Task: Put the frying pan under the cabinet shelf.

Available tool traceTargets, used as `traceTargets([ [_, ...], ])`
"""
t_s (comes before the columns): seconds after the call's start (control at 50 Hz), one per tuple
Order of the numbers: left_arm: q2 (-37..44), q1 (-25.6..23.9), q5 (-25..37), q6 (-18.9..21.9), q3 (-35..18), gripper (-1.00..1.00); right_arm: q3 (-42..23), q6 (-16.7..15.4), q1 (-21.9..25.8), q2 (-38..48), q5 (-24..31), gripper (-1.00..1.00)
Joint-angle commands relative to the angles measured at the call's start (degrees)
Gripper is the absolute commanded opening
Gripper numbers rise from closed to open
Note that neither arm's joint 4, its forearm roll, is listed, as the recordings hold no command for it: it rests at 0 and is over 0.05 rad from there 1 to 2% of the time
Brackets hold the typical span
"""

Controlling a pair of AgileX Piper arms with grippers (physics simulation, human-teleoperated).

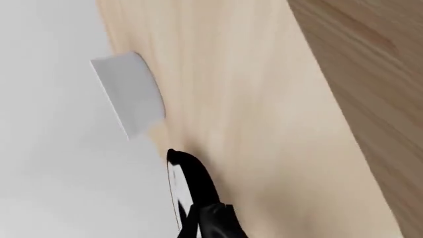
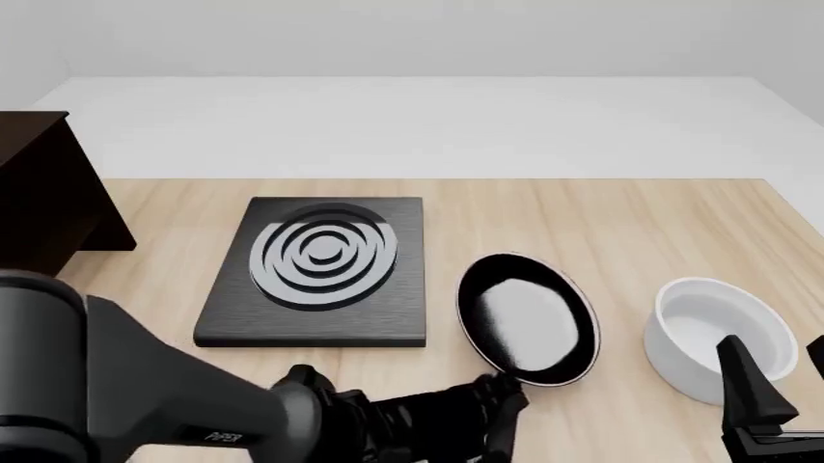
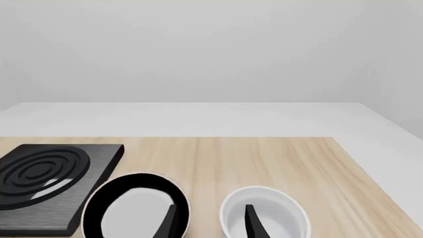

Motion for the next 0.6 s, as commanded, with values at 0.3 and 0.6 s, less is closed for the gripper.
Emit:
traceTargets([
  [0.3, -10.23, 3.26, 1.62, 9.36, -1.07, -1.00, 0.00, 0.02, 0.00, 0.02, -0.01, 1.00],
  [0.6, -23.69, 0.78, -1.08, -0.13, 6.65, -1.00, 0.00, 0.00, 0.01, 0.00, 0.00, 1.00],
])
